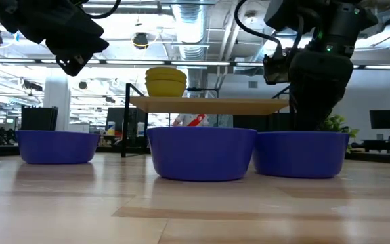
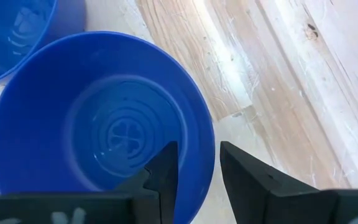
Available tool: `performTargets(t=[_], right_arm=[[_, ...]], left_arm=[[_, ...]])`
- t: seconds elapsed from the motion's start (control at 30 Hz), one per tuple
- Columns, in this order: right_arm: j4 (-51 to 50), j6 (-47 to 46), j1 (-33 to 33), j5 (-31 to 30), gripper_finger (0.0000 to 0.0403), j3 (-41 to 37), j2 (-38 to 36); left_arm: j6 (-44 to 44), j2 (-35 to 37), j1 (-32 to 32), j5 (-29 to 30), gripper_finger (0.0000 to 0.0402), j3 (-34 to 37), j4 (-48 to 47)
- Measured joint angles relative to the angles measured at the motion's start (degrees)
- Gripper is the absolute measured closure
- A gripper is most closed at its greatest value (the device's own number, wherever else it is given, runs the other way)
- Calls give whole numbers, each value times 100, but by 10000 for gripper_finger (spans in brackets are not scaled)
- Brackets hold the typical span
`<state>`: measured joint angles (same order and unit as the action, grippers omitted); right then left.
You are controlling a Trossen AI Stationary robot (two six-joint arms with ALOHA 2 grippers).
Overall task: Pick & Place Mini bowls
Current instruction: Put the right blue bowl on the shelf
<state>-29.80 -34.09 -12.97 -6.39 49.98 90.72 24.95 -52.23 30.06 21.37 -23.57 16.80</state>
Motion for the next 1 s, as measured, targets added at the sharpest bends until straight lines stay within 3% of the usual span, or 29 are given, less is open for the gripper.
performTargets(t=[0.3,0.57,1.0], right_arm=[[0,5,0,-56,313,0,0],[5,2,64,-103,394,0,-1],[-418,-116,188,70,401,150,-7]], left_arm=[[0,0,2,0,293,0,0],[-2,0,0,0,293,0,-2],[0,0,0,0,293,-2,-2]])
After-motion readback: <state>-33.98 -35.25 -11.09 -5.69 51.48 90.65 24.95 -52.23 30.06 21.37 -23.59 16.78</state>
